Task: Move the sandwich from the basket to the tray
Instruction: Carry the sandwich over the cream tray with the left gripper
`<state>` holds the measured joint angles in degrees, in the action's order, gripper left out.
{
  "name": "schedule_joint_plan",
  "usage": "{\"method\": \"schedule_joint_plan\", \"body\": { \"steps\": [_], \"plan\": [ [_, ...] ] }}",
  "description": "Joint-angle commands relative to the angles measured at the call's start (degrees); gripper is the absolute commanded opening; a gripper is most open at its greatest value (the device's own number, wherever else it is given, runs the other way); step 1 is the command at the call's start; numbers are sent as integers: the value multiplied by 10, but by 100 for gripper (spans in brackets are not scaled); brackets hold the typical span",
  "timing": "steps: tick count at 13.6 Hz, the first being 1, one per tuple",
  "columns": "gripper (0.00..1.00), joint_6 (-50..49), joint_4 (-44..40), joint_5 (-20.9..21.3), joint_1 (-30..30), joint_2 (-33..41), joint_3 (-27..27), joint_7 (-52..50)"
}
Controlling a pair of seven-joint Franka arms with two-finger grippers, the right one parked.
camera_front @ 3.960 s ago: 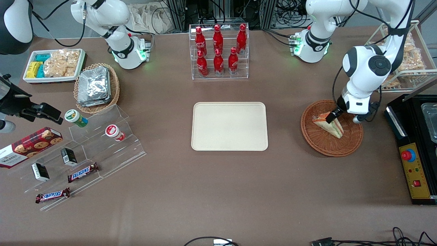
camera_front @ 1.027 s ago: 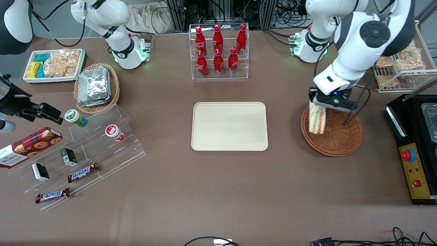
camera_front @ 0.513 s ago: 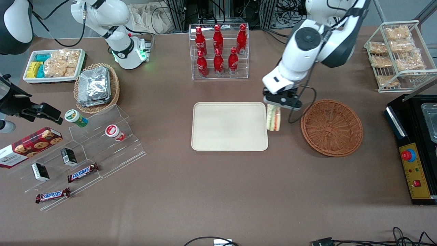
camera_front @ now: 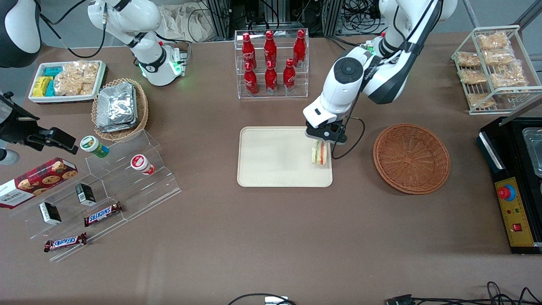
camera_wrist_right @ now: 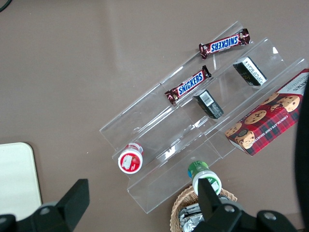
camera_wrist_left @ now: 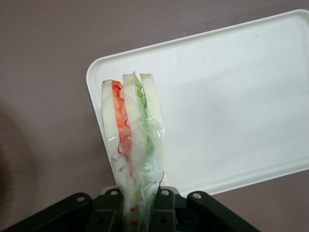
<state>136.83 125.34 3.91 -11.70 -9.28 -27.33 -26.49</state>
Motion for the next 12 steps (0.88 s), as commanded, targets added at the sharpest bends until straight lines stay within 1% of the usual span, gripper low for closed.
{"method": "schedule_joint_plan", "body": {
  "steps": [1,3,6,9,12],
  "plan": [
    [5,26,-17,50,-28,-51,1,-51],
    [5,41,-18,88,-33,-79,2,-83],
    [6,53,-20,123,-34,-114,2,-100],
    [6,60,-23,124,-32,-133,4,-101],
    [6,63,-24,124,-31,-136,5,-122]
  ]
}}
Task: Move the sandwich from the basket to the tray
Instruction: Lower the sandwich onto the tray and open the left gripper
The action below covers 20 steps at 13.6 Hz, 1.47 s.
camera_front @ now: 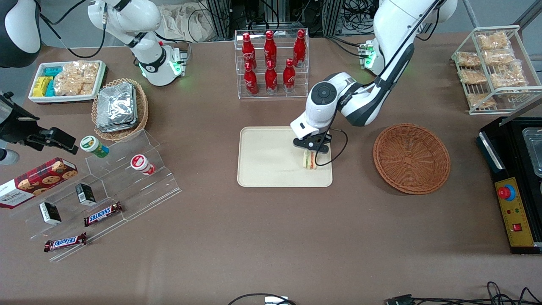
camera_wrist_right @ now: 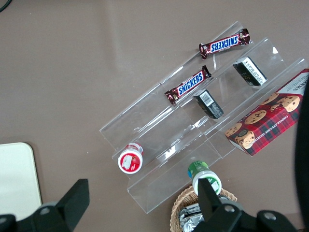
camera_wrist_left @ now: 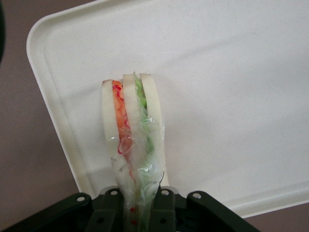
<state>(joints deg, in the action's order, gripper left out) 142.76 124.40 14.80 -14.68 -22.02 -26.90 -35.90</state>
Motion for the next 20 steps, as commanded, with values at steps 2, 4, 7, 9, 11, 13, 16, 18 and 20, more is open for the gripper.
{"method": "schedule_joint_plan", "body": {
  "steps": [2,4,7,9,11,13,16,18,20],
  "plan": [
    [6,3,-14,16,-1,-8,1,-50],
    [10,3,-14,16,-1,-7,1,-68],
    [26,3,-14,29,-2,-13,1,-69],
    [35,3,-15,49,-1,-21,1,-70],
    [41,3,-16,52,-1,-28,1,-69],
    [72,3,-16,52,-1,-28,1,-69],
    [100,-6,-33,52,0,-22,1,-87],
    [100,-41,-66,52,4,-18,1,-94],
    [100,-97,-121,50,12,-16,1,-114]
  ]
}}
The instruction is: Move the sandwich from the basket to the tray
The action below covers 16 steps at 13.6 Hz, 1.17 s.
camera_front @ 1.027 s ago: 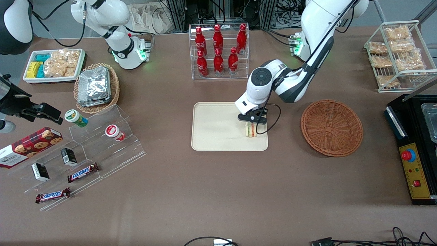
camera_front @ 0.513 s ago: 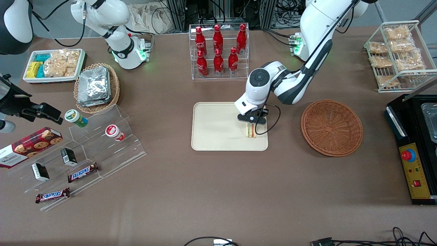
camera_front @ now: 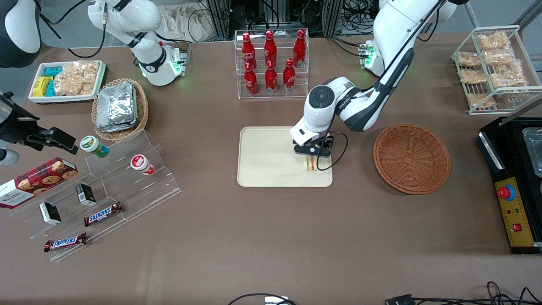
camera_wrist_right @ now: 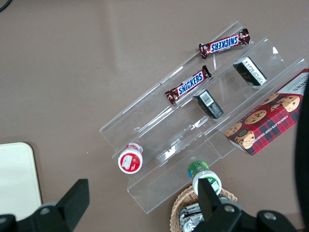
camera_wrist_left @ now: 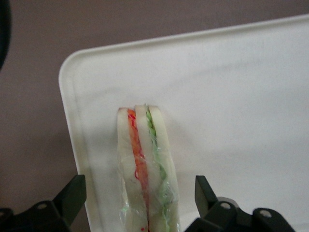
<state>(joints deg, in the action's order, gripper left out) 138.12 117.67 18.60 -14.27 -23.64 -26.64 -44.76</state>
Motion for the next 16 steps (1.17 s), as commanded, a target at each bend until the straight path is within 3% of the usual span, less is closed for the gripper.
{"method": "schedule_joint_plan", "body": {
  "steps": [1,7,11,13,16],
  "plan": [
    [100,-71,-79,11,14,0,-3,-36],
    [100,-156,-150,8,83,43,-3,-90],
    [100,-267,-227,7,122,42,-3,-75],
    [100,-275,-240,2,145,48,-4,-43],
    [100,-308,-253,-30,170,67,-3,9]
  ]
}}
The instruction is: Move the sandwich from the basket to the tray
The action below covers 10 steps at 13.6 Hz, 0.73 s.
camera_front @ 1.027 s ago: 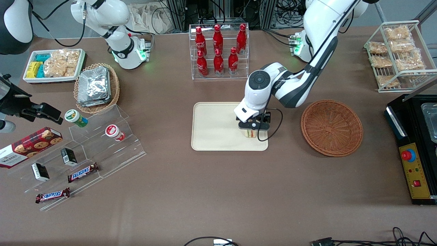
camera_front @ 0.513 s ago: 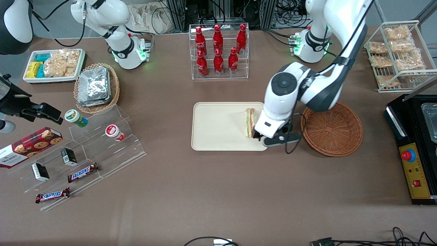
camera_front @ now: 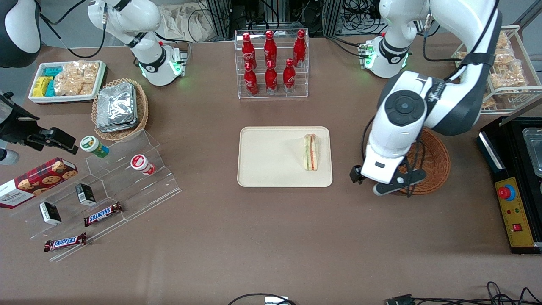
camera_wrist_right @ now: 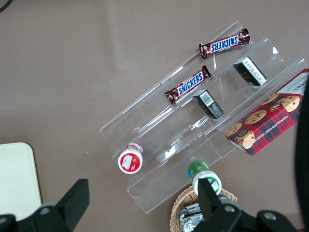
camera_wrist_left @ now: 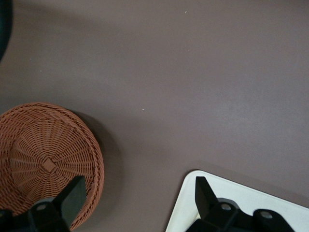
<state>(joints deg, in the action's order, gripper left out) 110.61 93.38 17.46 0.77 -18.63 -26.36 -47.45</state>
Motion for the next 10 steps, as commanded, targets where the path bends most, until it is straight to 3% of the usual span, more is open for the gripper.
{"method": "schedule_joint_plan", "body": {
  "steps": [1,5,8,10],
  "plan": [
    [100,-50,-13,-20,27,22,-7,63],
    [100,-73,-9,-56,44,60,13,147],
    [100,-87,7,-119,42,106,71,249],
    [100,-115,15,-138,42,139,103,320]
  ]
}}
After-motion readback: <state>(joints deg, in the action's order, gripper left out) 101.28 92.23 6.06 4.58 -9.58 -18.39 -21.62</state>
